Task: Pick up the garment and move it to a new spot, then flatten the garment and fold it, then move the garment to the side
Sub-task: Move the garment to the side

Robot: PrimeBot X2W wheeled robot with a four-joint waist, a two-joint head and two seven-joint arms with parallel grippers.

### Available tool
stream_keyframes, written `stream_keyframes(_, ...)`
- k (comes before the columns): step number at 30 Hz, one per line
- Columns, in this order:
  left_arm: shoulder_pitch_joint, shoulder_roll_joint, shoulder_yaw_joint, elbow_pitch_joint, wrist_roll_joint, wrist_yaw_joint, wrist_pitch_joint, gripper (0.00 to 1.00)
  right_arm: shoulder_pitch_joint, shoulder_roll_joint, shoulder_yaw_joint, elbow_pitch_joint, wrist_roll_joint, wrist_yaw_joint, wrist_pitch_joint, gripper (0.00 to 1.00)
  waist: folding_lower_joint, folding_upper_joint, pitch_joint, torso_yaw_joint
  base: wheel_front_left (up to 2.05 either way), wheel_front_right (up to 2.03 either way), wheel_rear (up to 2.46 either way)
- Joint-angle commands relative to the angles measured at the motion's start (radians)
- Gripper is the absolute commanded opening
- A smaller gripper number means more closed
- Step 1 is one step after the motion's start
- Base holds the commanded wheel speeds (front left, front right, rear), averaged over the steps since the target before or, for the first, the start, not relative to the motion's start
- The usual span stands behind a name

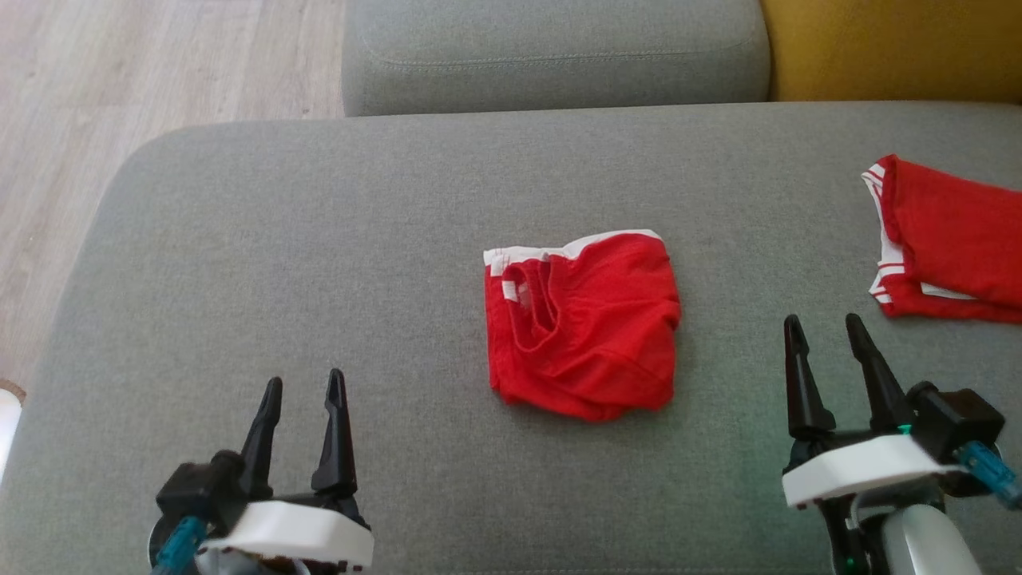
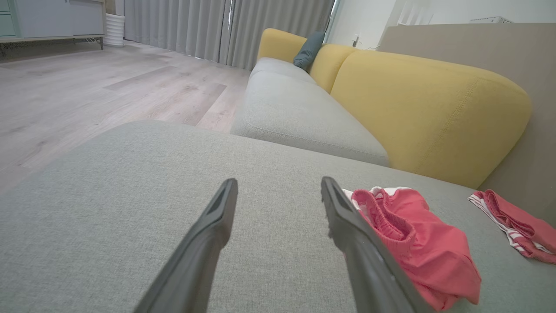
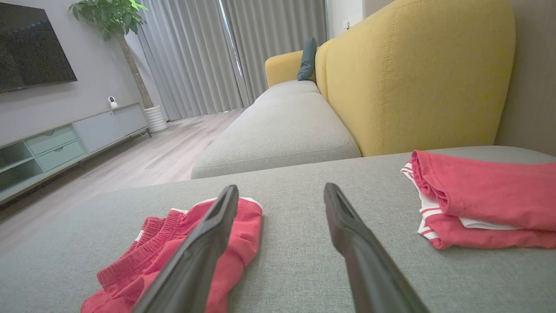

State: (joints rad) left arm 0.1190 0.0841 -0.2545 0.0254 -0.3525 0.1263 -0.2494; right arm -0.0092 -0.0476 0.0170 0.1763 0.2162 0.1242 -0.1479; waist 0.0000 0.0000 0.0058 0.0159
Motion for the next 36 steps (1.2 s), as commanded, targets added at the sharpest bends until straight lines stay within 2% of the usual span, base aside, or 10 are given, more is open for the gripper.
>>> stream_keyframes(1, -0.038, -0.007, 0.037, -0.030, 0.013, -0.004, -0.012, 1.00, -0.029, -0.003, 0.018, -0.037, -0.011, 0.007, -0.001, 1.00, 0.0000, 0.0000, 0.004, 0.001, 0.00, 0.00, 0.00)
stream_keyframes(8, -0.055, -0.014, 0.034, -0.031, 0.019, -0.008, -0.012, 1.00, -0.089, -0.003, -0.004, -0.025, -0.063, 0.007, 0.064, 1.00, 0.0000, 0.0000, 0.042, 0.010, 0.00, 0.00, 0.00)
stream_keyframes(14, -0.089, -0.023, 0.024, -0.026, 0.015, -0.014, -0.012, 1.00, -0.228, -0.003, 0.024, 0.035, -0.133, 0.007, 0.232, 1.00, 0.0000, 0.0000, 0.091, 0.037, 0.00, 0.00, 0.00)
stream_keyframes(17, -0.107, -0.027, 0.016, -0.023, 0.011, -0.016, -0.012, 1.00, -0.295, -0.006, 0.046, 0.094, -0.131, 0.007, 0.328, 1.00, 0.0000, 0.0000, 0.112, 0.059, 0.00, 0.00, 0.00)
stream_keyframes(24, -0.134, -0.032, 0.004, -0.021, 0.004, -0.014, -0.012, 1.00, -0.406, -0.061, 0.090, 0.241, -0.104, 0.007, 0.505, 1.00, 0.0000, 0.0000, 0.148, 0.120, 0.00, 0.00, 0.00)
stream_keyframes(28, -0.139, -0.033, 0.002, -0.021, 0.000, -0.014, -0.012, 1.00, -0.430, -0.087, 0.083, 0.280, -0.100, 0.007, 0.546, 1.00, 0.0000, 0.0000, 0.157, 0.142, 0.00, 0.00, 0.00)
stream_keyframes(36, -0.144, -0.034, -0.006, -0.029, -0.018, 0.003, -0.012, 1.00, -0.453, -0.091, 0.079, 0.370, 0.051, 0.007, 0.702, 1.00, 0.0000, 0.0000, 0.174, 0.163, 0.00, 0.00, 0.00)
